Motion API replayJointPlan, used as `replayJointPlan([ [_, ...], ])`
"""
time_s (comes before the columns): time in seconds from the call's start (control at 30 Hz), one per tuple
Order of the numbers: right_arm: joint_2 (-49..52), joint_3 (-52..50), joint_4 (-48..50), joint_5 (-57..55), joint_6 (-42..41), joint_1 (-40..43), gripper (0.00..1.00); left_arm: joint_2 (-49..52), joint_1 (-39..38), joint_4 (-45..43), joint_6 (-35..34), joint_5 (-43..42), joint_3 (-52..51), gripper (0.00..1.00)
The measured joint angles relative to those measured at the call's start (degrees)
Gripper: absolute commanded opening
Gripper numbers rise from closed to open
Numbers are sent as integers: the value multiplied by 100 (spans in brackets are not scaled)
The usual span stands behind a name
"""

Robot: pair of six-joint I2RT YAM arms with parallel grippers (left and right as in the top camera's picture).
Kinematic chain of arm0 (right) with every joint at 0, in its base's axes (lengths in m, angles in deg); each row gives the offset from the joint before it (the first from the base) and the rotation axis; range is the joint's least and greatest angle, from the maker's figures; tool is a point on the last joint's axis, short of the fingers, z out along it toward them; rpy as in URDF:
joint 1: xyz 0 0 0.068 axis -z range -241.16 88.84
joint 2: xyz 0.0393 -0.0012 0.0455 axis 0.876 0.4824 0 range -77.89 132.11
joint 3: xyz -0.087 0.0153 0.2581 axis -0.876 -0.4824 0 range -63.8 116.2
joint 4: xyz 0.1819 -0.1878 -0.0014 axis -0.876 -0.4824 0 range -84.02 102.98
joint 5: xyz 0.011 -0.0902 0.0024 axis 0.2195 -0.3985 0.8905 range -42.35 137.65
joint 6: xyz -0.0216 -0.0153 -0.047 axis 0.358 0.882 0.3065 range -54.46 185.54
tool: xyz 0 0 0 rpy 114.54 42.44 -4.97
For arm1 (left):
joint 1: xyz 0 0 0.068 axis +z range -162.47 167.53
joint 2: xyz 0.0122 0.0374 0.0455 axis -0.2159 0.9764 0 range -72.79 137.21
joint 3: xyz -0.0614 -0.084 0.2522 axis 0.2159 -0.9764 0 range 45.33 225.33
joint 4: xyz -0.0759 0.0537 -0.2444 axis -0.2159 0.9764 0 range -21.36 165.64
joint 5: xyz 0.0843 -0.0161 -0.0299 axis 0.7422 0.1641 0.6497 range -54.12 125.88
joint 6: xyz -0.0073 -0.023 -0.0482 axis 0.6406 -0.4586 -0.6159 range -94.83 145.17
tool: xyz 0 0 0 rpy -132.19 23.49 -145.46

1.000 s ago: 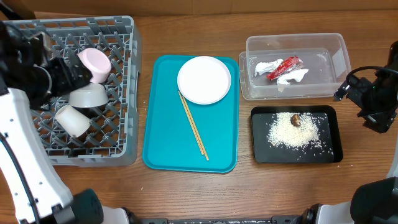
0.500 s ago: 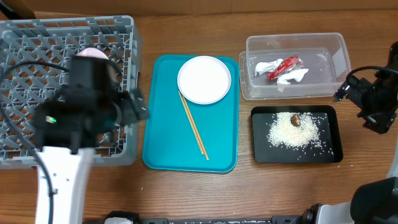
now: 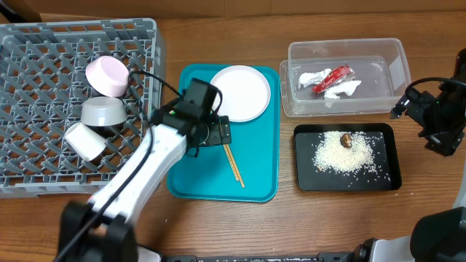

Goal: Sort waste into correct bins and load items into the dishwasher
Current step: 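Reach left gripper to the chopsticks on the teal tray and grasp one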

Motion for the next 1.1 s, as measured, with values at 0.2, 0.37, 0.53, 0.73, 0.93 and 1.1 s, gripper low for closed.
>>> replayJointPlan([
  [0.2,0,0,-4,-2,0,0,100,1060,0,-162,2,-92,-4,100],
  [0.37,0,0,-2,0,2,2,100,1268,2,-278,7,-114,-11,100],
  [0.53,0,0,0,0,2,2,100,1279,2,-289,7,-111,-11,100],
  [0.73,0,0,0,0,4,2,100,1281,0,-157,7,-85,-11,100],
  [0.93,0,0,0,0,-2,0,100,1303,0,-179,7,103,-11,100],
  [1.1,0,0,0,-2,-4,0,100,1307,0,-251,7,166,-11,100],
])
